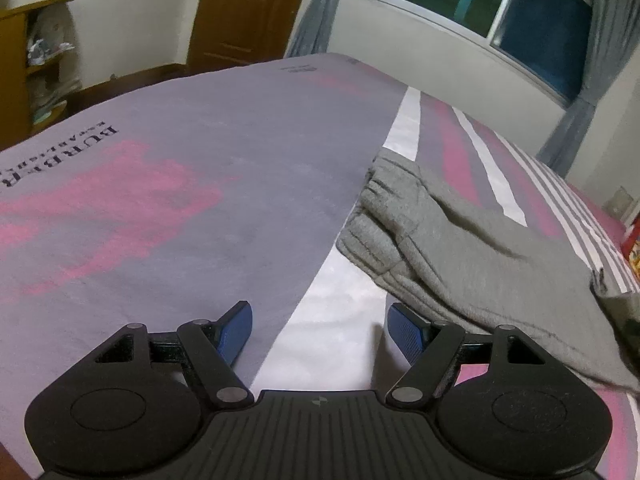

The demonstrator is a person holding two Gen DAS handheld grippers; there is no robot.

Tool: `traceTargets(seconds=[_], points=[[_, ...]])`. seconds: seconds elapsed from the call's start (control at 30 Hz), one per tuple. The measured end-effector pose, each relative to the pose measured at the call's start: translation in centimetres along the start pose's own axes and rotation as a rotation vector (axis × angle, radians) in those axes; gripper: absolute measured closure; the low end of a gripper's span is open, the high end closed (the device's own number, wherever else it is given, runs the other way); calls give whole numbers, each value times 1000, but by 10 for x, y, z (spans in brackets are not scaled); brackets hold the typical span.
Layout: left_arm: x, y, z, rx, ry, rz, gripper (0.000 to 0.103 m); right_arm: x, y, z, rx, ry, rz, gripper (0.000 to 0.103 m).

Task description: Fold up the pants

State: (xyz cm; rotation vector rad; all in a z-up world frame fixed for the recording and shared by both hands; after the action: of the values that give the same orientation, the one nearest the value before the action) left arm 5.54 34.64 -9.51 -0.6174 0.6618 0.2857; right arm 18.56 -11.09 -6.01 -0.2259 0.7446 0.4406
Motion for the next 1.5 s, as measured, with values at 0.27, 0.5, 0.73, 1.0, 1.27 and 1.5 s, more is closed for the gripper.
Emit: traceTargets(seconds=[0.27,0.5,0.73,1.0,1.27,1.5], points=[[-10,11,-5,16,1,-38,28,10,35,-16,-111,5,-114,88],[-20,20,-11,-14,-5,-51,28,10,55,-22,-204,7,-169,75],[-24,25,-13,-19,-4,-55,28,-10,67,-20,-308,-51,-156,87],[-24,22,-16,-19,-7,-45,27,-23,101,-47,-530,-26,-53,87],[-24,19,-16,-8,1,-24,27,-14,109,-54,-480,-49,-48,75],[-31,4,-17,-11,4,-43,28,-42,113,-43,-409,-176,27,76]])
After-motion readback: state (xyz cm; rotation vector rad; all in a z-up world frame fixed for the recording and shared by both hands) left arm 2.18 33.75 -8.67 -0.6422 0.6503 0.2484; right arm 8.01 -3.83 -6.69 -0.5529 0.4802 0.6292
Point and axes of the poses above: each gripper's, at about its wrist camera, not at the fingertips, and x roughly the way its jaws point, y to its left, z to its top, the point moved 1 cm from there along x, roughly the way its jaws point, and after that the axes turned 13 degrees about -x, right-handed, at the moved point
